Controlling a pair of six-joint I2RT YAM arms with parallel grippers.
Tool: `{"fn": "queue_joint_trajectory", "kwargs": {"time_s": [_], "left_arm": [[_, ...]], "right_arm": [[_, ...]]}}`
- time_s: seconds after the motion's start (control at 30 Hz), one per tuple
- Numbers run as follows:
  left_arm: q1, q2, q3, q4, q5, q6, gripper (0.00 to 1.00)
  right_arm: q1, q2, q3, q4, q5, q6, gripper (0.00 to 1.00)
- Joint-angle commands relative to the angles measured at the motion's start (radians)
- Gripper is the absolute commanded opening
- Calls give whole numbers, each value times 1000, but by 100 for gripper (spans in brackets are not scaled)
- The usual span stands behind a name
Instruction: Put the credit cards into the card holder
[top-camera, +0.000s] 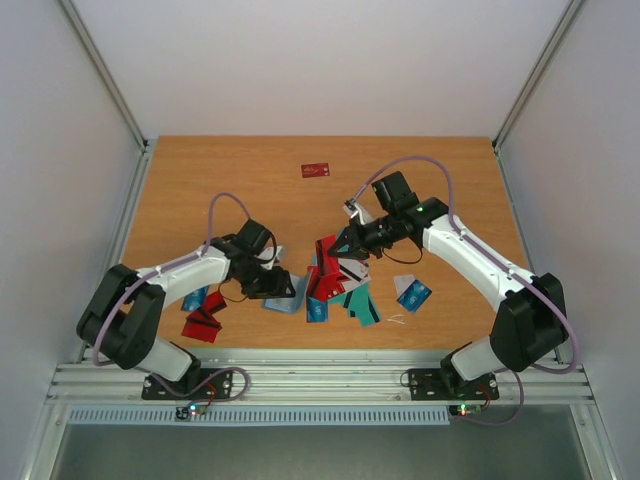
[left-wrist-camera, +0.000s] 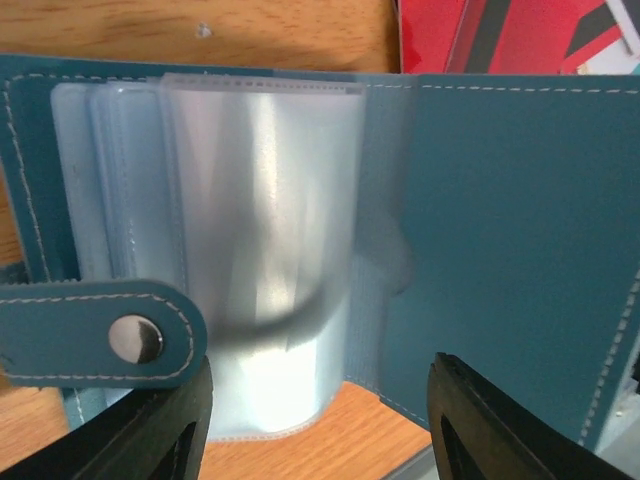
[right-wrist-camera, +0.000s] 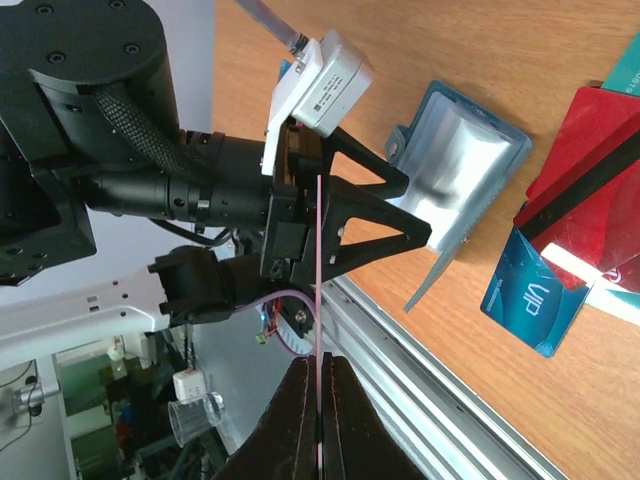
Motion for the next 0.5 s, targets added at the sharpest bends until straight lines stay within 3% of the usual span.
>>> {"fn": "queue_joint_trajectory", "kwargs": {"time_s": [0.0, 0.47], "left_arm": [[-17, 20, 18, 24, -76, 0, 61], [-60, 76, 62, 47, -66, -5, 61]], "right_arm": [[8, 8, 30, -24, 7, -25, 1], [7, -5, 32, -40, 20, -26, 1]]}}
